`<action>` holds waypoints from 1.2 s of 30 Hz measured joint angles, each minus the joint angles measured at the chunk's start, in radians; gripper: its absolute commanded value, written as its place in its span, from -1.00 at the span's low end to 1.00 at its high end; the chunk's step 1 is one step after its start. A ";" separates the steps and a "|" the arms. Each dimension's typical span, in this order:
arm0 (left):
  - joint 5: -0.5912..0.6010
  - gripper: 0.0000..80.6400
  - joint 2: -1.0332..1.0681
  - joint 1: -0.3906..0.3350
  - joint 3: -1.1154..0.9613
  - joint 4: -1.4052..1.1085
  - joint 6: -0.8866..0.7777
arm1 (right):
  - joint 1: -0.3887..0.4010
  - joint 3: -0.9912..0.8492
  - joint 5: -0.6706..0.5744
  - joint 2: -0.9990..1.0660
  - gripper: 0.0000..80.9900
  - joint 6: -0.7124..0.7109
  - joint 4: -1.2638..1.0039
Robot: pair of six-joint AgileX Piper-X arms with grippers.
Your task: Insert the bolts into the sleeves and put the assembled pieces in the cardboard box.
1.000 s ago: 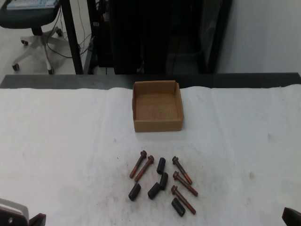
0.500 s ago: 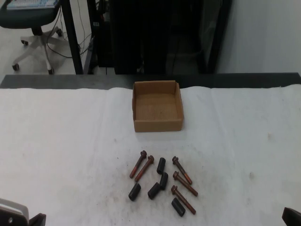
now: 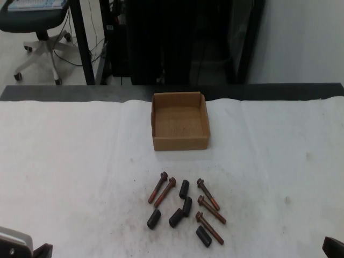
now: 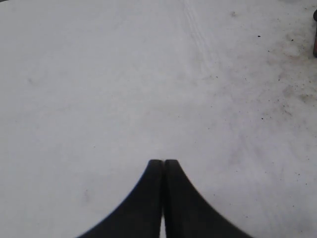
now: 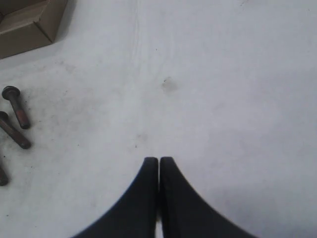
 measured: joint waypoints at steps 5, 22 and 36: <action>0.000 -1.00 0.000 0.000 0.000 -0.014 0.000 | 0.000 0.000 0.000 0.000 -0.98 0.000 0.000; 0.331 -1.00 0.000 0.000 0.000 -0.568 -0.302 | 0.000 0.000 -0.006 0.000 -0.98 0.608 -0.607; 0.667 -1.00 0.032 0.000 -0.054 -0.646 -0.533 | 0.000 -0.202 -0.437 0.054 -0.98 0.617 -0.564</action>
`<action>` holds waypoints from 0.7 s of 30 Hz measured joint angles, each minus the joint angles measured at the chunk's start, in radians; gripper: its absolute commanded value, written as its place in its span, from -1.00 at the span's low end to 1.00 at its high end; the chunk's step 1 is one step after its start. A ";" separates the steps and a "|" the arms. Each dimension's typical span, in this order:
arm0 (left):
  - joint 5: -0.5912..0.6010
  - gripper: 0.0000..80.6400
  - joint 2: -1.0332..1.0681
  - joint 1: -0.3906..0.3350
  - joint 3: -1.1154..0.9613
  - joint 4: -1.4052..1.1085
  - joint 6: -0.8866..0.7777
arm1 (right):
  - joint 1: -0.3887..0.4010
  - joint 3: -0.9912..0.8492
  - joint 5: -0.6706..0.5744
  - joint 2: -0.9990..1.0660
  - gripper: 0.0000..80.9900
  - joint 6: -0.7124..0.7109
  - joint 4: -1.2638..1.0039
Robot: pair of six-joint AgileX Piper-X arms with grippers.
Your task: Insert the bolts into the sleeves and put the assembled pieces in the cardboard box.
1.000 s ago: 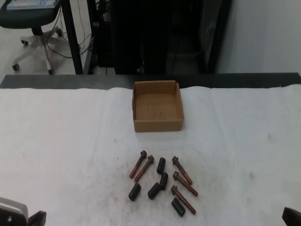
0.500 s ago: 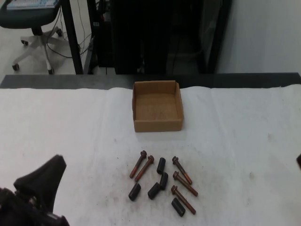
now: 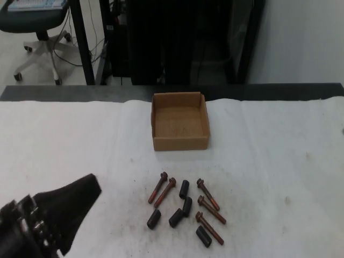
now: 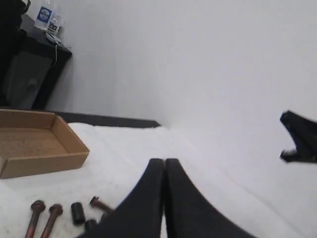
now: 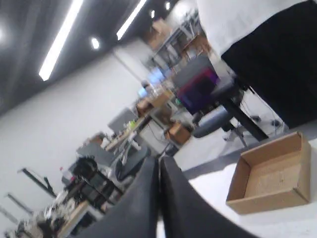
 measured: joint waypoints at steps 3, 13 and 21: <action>0.041 -1.00 0.113 0.000 -0.098 0.158 0.104 | 0.000 -0.111 -0.003 0.049 -0.98 -0.182 0.231; -0.032 -1.00 0.725 0.000 -0.597 0.758 0.368 | 0.029 -0.514 0.300 0.467 -0.98 -0.708 0.768; -0.089 -1.00 1.170 0.000 -0.998 1.061 0.606 | 0.167 -0.552 0.172 0.755 -0.75 -0.645 0.789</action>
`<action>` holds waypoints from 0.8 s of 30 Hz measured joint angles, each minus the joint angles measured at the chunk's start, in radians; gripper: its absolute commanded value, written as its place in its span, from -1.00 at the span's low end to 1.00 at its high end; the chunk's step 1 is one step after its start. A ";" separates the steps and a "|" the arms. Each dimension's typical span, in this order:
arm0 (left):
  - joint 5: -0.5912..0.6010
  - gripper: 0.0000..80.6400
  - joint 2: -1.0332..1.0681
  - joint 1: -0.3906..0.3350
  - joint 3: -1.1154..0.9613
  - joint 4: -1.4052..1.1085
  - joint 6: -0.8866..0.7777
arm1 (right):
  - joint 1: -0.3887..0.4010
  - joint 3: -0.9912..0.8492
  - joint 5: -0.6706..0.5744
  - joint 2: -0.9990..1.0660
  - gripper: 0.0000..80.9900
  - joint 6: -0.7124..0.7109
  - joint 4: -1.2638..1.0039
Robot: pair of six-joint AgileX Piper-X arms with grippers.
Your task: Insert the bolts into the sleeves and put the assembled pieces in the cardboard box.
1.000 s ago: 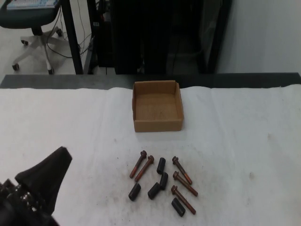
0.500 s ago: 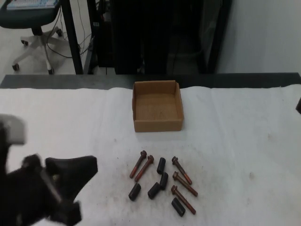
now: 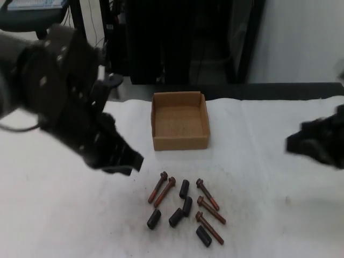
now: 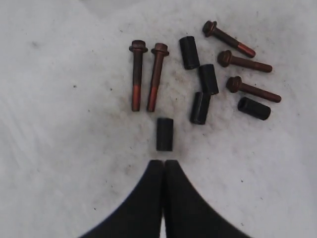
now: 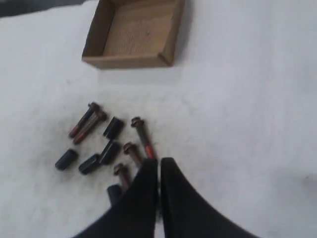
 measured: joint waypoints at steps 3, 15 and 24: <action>0.004 -1.00 0.061 0.000 -0.050 -0.020 0.052 | 0.052 0.000 -0.022 0.041 -0.54 0.015 0.001; 0.118 -1.00 0.184 0.000 -0.063 -0.164 0.016 | 0.217 0.000 -0.035 0.086 -0.35 0.120 -0.054; 0.109 -0.27 0.329 -0.074 -0.066 -0.196 0.013 | 0.217 0.000 -0.035 0.086 -0.35 0.134 -0.056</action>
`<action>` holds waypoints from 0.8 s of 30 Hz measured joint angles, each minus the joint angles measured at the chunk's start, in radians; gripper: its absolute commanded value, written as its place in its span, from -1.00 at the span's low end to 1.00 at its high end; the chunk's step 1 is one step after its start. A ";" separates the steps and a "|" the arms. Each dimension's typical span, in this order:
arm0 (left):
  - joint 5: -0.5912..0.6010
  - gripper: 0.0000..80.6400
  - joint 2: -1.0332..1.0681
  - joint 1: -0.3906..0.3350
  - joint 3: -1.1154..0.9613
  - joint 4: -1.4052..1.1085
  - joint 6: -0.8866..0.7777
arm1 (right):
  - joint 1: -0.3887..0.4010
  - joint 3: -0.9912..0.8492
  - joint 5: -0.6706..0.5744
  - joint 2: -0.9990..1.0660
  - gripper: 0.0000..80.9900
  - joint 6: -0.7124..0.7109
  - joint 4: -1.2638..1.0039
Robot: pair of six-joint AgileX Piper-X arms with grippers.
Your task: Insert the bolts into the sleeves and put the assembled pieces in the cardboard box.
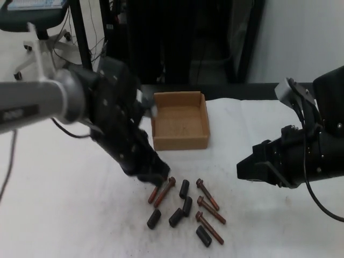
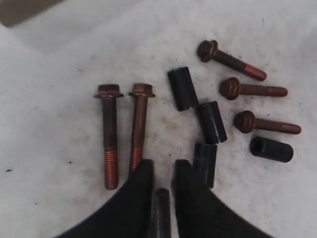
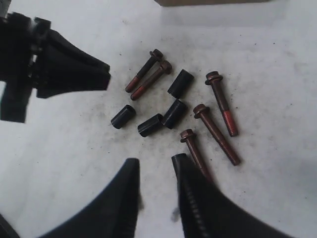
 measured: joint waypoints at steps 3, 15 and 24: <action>-0.081 -0.26 0.028 -0.042 0.000 -0.007 0.006 | 0.000 0.000 0.000 0.000 -0.35 0.000 -0.001; -0.353 -0.26 0.035 -0.087 0.000 -0.053 0.024 | -0.005 0.000 -0.022 0.000 -0.35 0.000 -0.004; -0.366 -0.26 0.035 -0.087 0.000 -0.162 0.003 | -0.005 0.000 -0.041 0.000 -0.35 0.000 -0.004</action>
